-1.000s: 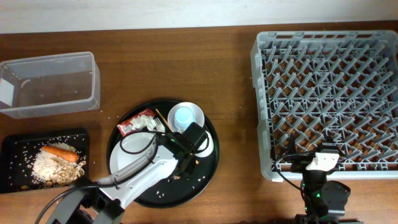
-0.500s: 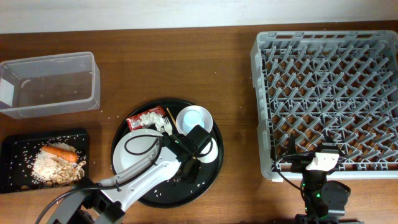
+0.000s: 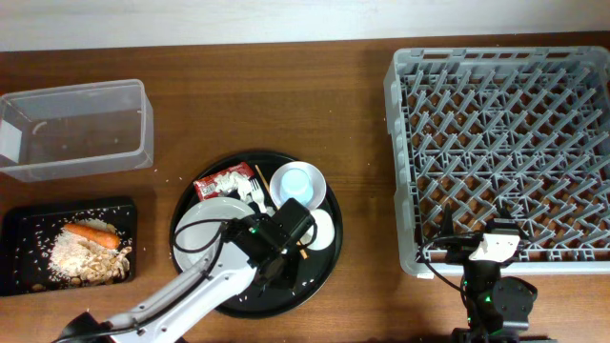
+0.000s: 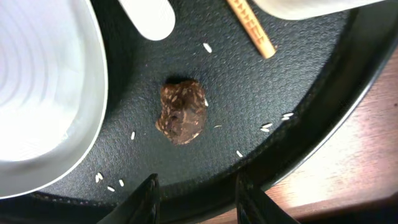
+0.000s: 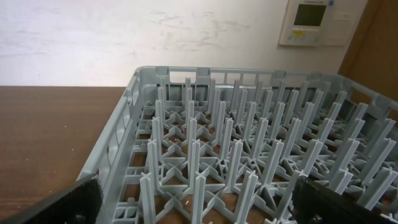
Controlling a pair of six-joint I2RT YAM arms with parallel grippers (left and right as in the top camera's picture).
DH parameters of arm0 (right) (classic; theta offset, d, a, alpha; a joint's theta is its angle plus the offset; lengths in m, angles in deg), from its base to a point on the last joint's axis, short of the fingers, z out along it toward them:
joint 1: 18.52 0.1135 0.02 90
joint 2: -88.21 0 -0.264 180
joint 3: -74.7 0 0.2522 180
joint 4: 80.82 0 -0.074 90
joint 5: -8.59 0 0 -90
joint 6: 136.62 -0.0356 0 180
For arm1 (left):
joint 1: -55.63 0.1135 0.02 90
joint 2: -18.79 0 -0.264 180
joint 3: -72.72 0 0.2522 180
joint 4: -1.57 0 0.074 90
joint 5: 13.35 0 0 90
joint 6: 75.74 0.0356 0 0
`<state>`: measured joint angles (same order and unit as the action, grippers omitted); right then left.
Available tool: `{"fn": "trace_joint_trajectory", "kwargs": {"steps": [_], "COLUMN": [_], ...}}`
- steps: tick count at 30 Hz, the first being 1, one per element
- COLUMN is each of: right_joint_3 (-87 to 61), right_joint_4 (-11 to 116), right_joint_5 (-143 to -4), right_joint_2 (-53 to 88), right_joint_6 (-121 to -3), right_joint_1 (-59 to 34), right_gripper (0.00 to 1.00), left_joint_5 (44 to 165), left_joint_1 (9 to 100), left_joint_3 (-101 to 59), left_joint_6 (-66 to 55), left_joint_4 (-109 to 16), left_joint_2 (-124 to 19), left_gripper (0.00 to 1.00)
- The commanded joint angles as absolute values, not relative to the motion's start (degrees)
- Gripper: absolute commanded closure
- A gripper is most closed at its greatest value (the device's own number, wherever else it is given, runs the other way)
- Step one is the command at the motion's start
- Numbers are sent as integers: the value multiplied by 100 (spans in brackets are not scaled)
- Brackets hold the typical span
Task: Sort waste into correct bins and load items into the dishwasher rack
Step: 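Reach the left gripper to the brown food chunk and grasp it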
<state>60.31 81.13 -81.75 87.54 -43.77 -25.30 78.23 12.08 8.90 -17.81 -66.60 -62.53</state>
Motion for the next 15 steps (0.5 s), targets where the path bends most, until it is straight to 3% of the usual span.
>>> {"fn": "trace_joint_trajectory", "kwargs": {"steps": [1,15], "right_joint_3": [6062,6062], "right_joint_4": [8073,8073], "right_joint_5": [-8186,-8186], "right_joint_2": [8789,8789], "right_joint_6": [-4385,-4385], "right_joint_1": [-2567,-2567], "right_gripper": [1,1], "left_joint_5": [7786,7865], "left_joint_1": [1191,1718], "left_joint_3": [1246,1436], "left_joint_6": [-2312,-2537], "left_joint_4": [-6452,-5779], "left_joint_2": [-6235,-7035], "left_gripper": [61,60]}}
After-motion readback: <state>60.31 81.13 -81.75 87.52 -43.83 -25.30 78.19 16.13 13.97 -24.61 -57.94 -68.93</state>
